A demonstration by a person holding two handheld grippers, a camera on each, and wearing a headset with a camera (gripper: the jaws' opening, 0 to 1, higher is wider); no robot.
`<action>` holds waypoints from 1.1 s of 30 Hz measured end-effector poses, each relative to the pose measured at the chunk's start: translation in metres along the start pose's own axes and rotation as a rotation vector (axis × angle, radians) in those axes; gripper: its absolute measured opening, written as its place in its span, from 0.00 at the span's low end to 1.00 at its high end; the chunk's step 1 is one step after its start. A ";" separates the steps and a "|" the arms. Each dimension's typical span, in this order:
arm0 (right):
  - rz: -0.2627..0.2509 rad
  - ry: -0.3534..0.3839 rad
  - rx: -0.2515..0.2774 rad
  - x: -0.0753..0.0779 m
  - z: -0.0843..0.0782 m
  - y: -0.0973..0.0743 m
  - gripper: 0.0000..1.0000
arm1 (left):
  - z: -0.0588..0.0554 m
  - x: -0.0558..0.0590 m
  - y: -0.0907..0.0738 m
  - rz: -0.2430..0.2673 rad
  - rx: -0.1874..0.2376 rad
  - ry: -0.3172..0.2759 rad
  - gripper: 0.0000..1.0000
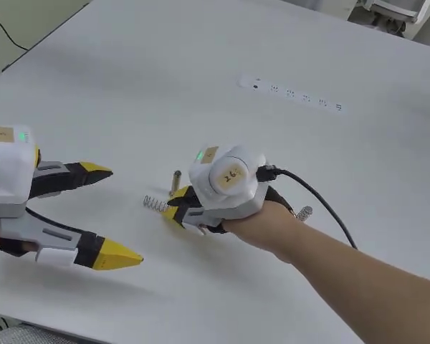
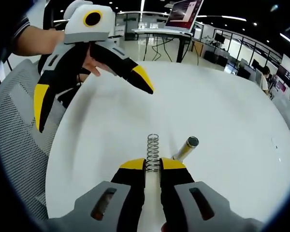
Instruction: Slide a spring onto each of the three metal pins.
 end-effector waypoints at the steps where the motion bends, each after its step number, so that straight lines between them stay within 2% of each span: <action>1: 0.000 -0.001 -0.004 0.000 -0.002 0.001 0.09 | 0.000 0.000 0.000 -0.001 -0.001 -0.001 0.93; 3: 0.005 0.021 0.012 -0.001 0.000 0.001 0.08 | 0.000 0.001 0.000 -0.002 -0.003 -0.002 0.93; 7: 0.001 -0.003 0.005 -0.001 -0.001 -0.003 0.08 | 0.000 0.001 0.000 -0.001 0.000 -0.003 0.93; 10: 0.013 -0.001 0.025 -0.003 0.002 -0.013 0.08 | 0.003 0.001 0.001 -0.003 0.003 0.001 0.93; 20: 0.003 0.005 0.073 -0.007 0.003 -0.043 0.08 | 0.013 0.011 0.010 -0.034 0.006 0.033 0.92; 33: -0.002 -0.015 0.096 -0.012 -0.002 -0.083 0.08 | 0.021 0.022 0.018 -0.078 0.006 0.054 0.88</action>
Point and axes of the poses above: the centre of the closed fingertips' face, and the gripper's own axes: y roughly forward along the fingers, x roughly to its right, z roughly out of its top, the point moved 6 cm from there along -y, roughly backward along the fingers, and after that the axes turned 7 degrees about -x, right-handed, at the moved point
